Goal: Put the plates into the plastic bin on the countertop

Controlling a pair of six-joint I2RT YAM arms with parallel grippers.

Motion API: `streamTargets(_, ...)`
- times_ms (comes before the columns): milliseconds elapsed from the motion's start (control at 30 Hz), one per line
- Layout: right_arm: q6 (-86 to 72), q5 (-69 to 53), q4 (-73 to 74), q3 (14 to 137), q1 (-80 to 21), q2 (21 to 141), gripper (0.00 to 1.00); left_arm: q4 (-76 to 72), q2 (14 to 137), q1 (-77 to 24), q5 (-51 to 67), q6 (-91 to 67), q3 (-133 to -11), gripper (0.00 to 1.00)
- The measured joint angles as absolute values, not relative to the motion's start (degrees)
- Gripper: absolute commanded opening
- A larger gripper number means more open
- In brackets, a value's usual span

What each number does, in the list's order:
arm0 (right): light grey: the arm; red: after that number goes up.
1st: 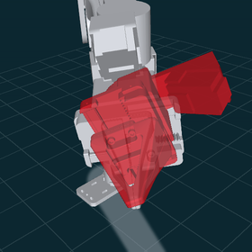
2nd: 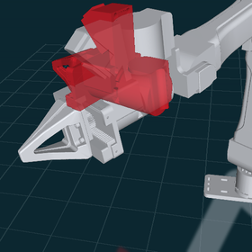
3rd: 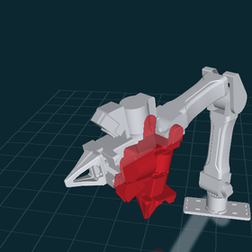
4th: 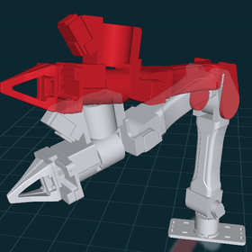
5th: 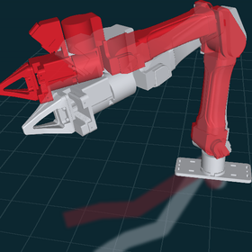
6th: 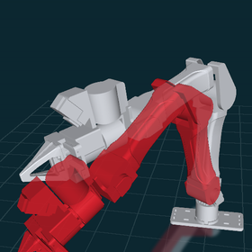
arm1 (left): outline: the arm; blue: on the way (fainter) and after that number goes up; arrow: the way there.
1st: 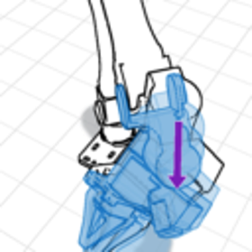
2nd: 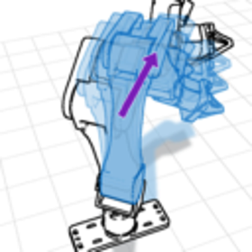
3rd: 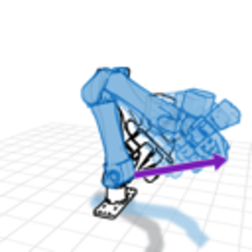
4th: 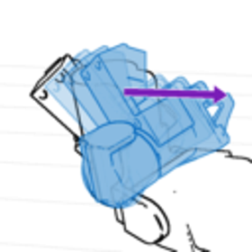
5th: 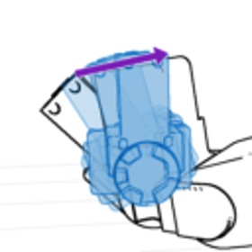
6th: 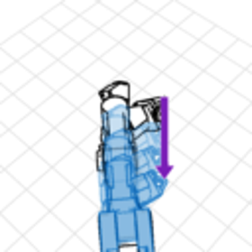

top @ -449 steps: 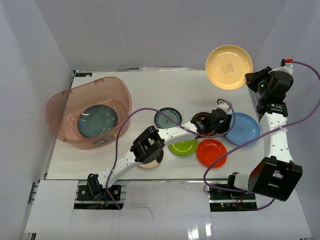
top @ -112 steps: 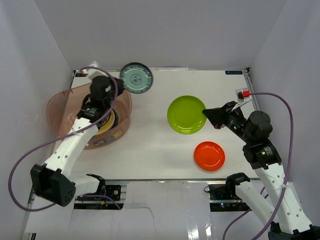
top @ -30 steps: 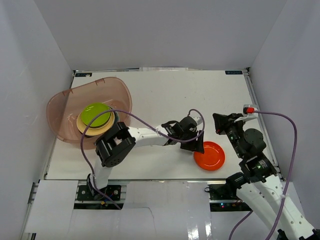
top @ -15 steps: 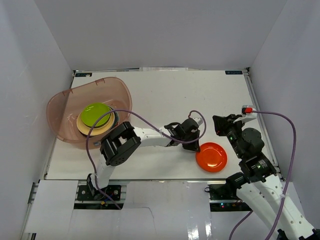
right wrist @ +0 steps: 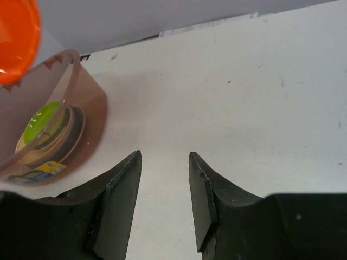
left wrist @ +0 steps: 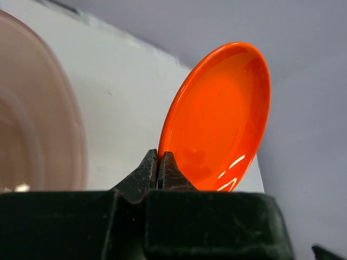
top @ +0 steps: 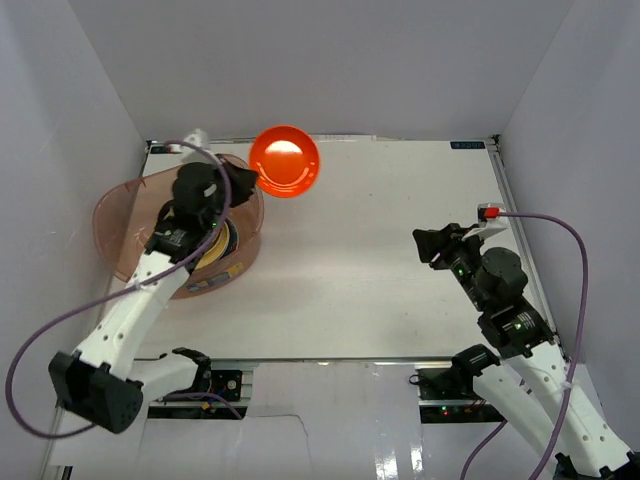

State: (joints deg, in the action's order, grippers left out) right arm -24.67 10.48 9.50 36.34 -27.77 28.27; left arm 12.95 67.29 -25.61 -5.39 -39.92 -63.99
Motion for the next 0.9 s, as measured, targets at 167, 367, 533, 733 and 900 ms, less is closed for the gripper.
streamTargets(167, -25.6, 4.1, 6.9, 34.4, -27.8, 35.2, 0.47, 13.9, 57.1, -4.3, -6.4, -40.1, -57.0, 0.0)
streamTargets(367, -26.1, -1.7, 5.7, 33.0, -27.8, 42.1, 0.47, 18.4, 63.6, 10.1, -5.2, -41.5, -49.7, 0.0)
streamTargets(533, -26.2, -3.6, 4.5, 32.9, -27.8, 42.7, 0.46, 19.4, 66.3, 12.1, -5.1, -42.0, -46.9, 0.07)
streamTargets(733, -26.2, -4.6, 4.0, 32.9, -27.9, 43.0, 0.47, 17.6, 68.3, 14.1, -5.2, -42.5, -46.9, 0.32)
streamTargets(900, -26.2, -4.7, 4.0, 32.9, -27.9, 43.2, 0.48, 17.4, 68.2, 14.5, -5.2, -42.6, -47.0, 0.8)
